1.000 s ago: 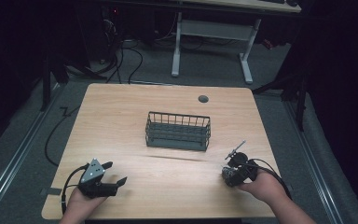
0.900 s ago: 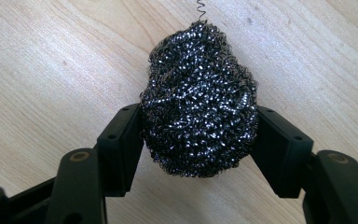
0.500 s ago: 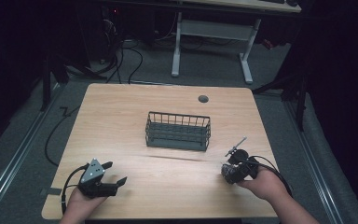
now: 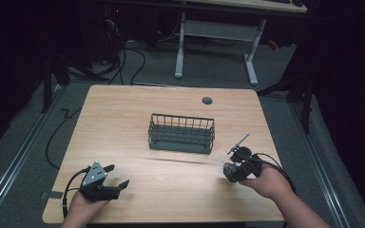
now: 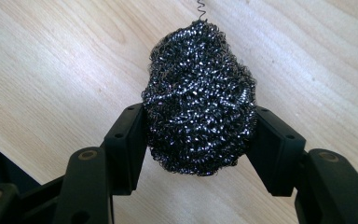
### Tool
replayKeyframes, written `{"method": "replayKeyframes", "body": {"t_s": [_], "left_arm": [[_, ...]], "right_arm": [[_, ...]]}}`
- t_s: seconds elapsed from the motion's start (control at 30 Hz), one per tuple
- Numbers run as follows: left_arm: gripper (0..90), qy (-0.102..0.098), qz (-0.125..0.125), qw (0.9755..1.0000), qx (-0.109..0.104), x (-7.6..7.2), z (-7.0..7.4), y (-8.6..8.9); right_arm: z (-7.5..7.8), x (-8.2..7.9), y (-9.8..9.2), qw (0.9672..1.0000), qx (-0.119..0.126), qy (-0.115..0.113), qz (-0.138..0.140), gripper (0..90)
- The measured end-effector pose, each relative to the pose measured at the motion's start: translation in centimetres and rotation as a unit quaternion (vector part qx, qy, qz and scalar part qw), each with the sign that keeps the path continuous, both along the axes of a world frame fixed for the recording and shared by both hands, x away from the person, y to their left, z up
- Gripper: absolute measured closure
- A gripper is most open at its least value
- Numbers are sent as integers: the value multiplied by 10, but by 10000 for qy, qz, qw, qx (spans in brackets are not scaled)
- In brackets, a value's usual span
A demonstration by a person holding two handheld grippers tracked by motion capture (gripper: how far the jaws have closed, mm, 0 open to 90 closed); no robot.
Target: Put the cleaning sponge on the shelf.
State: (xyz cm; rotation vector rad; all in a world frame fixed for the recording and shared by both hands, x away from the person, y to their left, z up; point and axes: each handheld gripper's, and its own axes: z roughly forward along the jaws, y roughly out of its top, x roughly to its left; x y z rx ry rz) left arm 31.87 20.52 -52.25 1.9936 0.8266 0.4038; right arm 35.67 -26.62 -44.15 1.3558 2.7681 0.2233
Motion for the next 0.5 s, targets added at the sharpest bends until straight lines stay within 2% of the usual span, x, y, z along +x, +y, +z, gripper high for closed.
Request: {"method": "replayKeyframes", "body": {"t_s": [0.37,0.5], "left_arm": [[182,12,7,10000,-18,-1,0,1],[182,18,26,10000,-49,0,-1,1]], "right_arm": [[13,10,9,9999,124,28,2,427],[18,16,12,10000,82,-3,39,427]]}}
